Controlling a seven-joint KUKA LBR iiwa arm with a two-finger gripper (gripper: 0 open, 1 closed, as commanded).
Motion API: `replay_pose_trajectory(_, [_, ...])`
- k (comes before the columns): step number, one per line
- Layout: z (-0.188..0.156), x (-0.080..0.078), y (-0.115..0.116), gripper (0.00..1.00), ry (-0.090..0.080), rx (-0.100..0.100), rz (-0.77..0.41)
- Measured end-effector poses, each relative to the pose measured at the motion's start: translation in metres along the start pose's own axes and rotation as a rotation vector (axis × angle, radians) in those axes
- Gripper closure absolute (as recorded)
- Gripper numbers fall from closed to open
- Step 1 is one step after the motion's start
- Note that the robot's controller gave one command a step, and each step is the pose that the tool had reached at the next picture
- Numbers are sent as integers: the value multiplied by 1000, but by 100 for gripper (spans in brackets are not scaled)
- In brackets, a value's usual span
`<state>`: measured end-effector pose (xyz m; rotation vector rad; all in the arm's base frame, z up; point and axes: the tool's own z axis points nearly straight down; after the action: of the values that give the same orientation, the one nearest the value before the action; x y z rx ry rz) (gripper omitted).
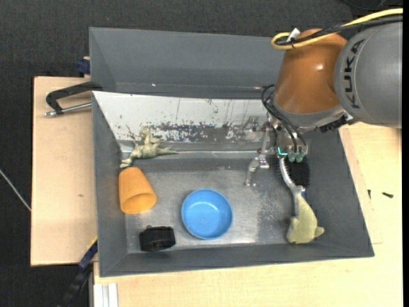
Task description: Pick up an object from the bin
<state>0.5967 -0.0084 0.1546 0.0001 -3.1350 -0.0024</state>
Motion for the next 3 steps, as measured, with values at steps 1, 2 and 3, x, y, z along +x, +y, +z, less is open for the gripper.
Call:
replay_pose_trajectory(1, [72,11,84,0,0,-4,11])
replay_pose_trajectory(2, [-46,69,113,0,-17,-1,-165])
replay_pose_trajectory(3, [76,81,134,0,1,1,-200])
